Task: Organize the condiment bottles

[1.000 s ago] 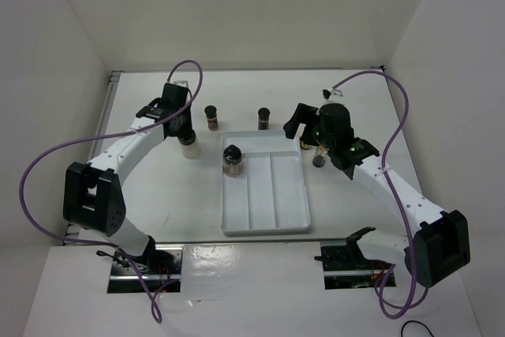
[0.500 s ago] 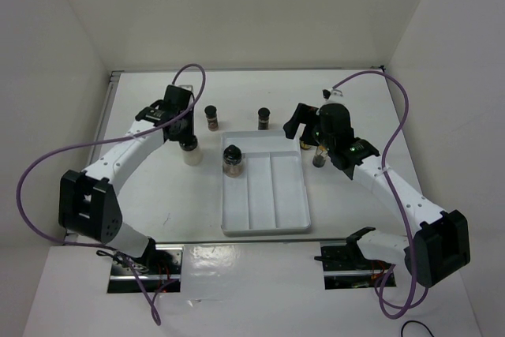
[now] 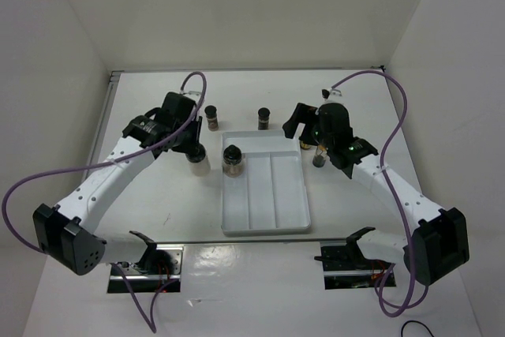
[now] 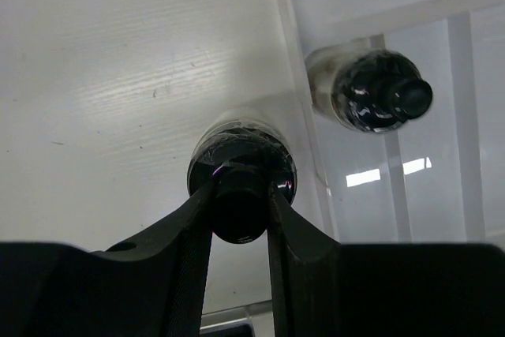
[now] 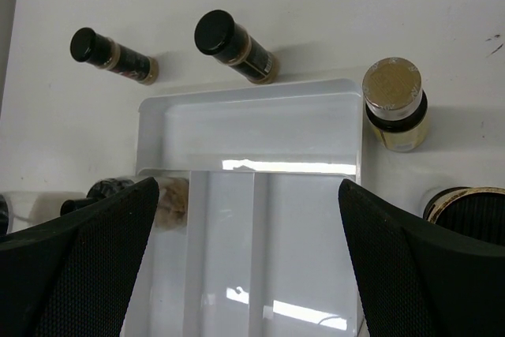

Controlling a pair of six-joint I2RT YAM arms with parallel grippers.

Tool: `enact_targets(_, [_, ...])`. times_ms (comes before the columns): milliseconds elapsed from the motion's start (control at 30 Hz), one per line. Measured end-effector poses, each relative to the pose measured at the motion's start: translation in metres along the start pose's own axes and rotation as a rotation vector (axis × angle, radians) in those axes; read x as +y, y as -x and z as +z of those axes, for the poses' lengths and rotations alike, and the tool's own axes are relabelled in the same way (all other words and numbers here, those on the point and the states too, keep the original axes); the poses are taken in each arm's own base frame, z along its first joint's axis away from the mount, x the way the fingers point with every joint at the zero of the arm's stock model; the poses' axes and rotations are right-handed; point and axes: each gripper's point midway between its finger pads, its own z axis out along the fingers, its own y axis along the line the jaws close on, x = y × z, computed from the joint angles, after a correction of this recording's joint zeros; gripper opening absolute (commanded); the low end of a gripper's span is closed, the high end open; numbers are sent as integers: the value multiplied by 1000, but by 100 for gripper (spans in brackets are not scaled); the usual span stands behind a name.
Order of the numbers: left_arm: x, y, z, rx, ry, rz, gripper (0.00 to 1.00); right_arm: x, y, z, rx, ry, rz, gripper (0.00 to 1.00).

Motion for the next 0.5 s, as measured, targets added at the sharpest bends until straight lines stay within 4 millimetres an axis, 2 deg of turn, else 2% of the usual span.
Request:
enact_targets(233, [-29,-22,-22,38,-77,89,0,-3,-6,8,22,-15,-4,98])
enact_targets(500, [-73,-44,-35,72,-190,203,0,0,3,8,-7,-9,-3,98])
